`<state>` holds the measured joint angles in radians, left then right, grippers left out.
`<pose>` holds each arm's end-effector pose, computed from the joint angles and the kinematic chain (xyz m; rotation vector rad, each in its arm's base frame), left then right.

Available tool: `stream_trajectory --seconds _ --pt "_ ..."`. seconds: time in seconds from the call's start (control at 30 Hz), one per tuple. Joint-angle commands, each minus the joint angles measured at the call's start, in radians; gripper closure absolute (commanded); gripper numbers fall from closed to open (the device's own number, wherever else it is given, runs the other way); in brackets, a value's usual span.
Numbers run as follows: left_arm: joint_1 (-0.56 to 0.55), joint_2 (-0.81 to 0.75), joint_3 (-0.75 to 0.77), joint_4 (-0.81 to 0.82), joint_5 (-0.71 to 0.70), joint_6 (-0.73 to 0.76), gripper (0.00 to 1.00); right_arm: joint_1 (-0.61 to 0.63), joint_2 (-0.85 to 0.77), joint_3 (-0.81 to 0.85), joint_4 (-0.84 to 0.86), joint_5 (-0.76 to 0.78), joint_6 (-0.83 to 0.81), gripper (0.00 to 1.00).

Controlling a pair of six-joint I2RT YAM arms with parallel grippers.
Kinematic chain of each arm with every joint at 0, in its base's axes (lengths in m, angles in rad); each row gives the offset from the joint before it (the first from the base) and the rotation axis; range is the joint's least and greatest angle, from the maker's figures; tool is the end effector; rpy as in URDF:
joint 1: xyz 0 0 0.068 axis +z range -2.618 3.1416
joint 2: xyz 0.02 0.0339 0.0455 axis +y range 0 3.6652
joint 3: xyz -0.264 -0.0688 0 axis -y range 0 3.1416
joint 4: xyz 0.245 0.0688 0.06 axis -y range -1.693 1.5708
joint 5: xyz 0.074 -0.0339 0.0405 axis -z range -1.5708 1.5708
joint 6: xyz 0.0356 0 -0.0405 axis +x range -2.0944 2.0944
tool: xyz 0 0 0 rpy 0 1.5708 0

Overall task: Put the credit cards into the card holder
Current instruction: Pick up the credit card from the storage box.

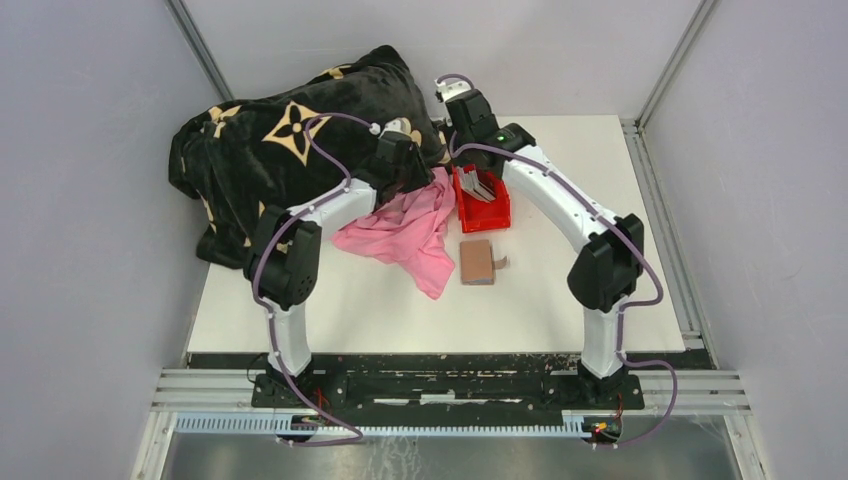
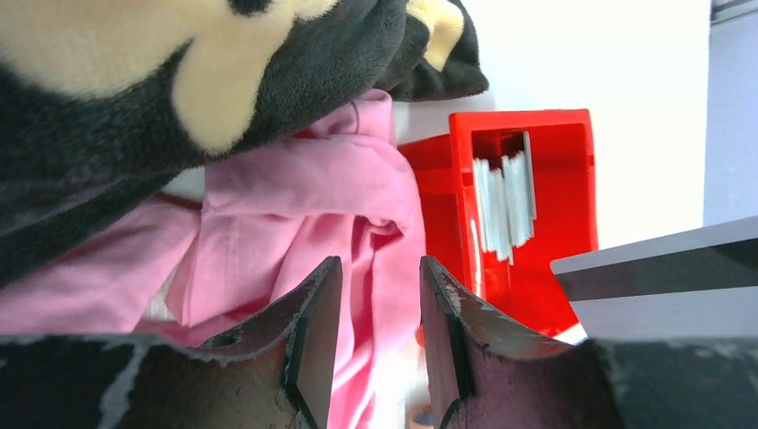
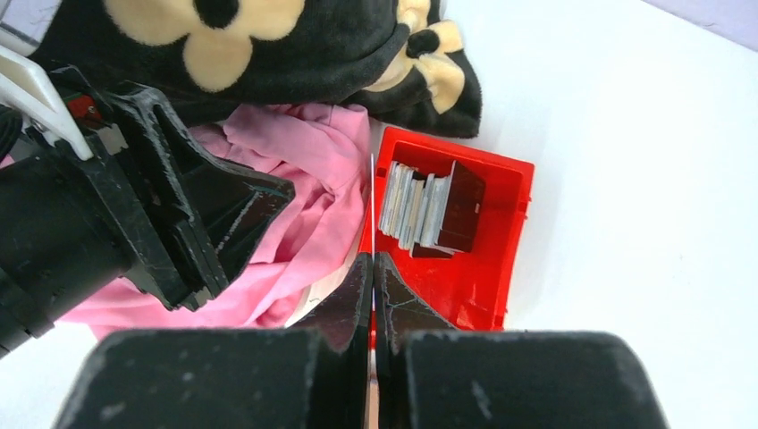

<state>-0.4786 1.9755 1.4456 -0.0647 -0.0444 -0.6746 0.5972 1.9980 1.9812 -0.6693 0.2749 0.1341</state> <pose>0.4059 -0.2088 0.2227 -0.2443 2.2167 -0.6040 0.3851 0.2502 0.3411 -0.3684 2.1973 0.0893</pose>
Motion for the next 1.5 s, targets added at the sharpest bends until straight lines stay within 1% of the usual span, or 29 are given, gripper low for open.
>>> stream_trajectory --seconds 0.0,0.1,0.27,0.5,0.63,0.7,0.77,0.87,1.0,1.13,1.27,1.47 --pt "-0.006 -0.127 -0.042 -0.013 0.005 -0.046 0.55 0.003 -0.146 -0.046 0.020 0.026 0.028 0.99" --pt "-0.006 -0.204 -0.120 0.045 0.091 -0.064 0.54 0.002 -0.238 -0.125 0.042 0.005 0.081 0.99" --pt "-0.027 -0.335 -0.285 0.200 0.240 -0.160 0.53 0.002 -0.386 -0.300 0.107 -0.082 0.238 0.99" --pt "-0.081 -0.465 -0.441 0.355 0.340 -0.255 0.52 -0.003 -0.555 -0.508 0.206 -0.200 0.421 0.99" --pt "-0.083 -0.512 -0.488 0.373 0.394 -0.242 0.52 -0.013 -0.619 -0.578 0.209 -0.260 0.484 0.99" --pt "-0.082 -0.543 -0.513 0.378 0.410 -0.216 0.50 -0.030 -0.650 -0.612 0.216 -0.319 0.522 0.99" --pt "-0.082 -0.561 -0.522 0.372 0.443 -0.181 0.50 -0.050 -0.675 -0.635 0.215 -0.385 0.560 0.99" --pt "-0.080 -0.584 -0.530 0.342 0.476 -0.136 0.49 -0.073 -0.710 -0.648 0.183 -0.440 0.586 0.99" --pt "-0.069 -0.602 -0.549 0.371 0.561 -0.121 0.47 -0.118 -0.731 -0.660 0.171 -0.546 0.623 0.99" --pt "-0.053 -0.600 -0.554 0.392 0.665 -0.121 0.47 -0.141 -0.742 -0.678 0.175 -0.626 0.655 0.99" --pt "-0.022 -0.630 -0.581 0.406 0.687 -0.125 0.46 -0.164 -0.749 -0.688 0.172 -0.700 0.676 0.99" --pt "0.012 -0.635 -0.594 0.468 0.773 -0.165 0.45 -0.175 -0.743 -0.702 0.177 -0.798 0.702 0.99"
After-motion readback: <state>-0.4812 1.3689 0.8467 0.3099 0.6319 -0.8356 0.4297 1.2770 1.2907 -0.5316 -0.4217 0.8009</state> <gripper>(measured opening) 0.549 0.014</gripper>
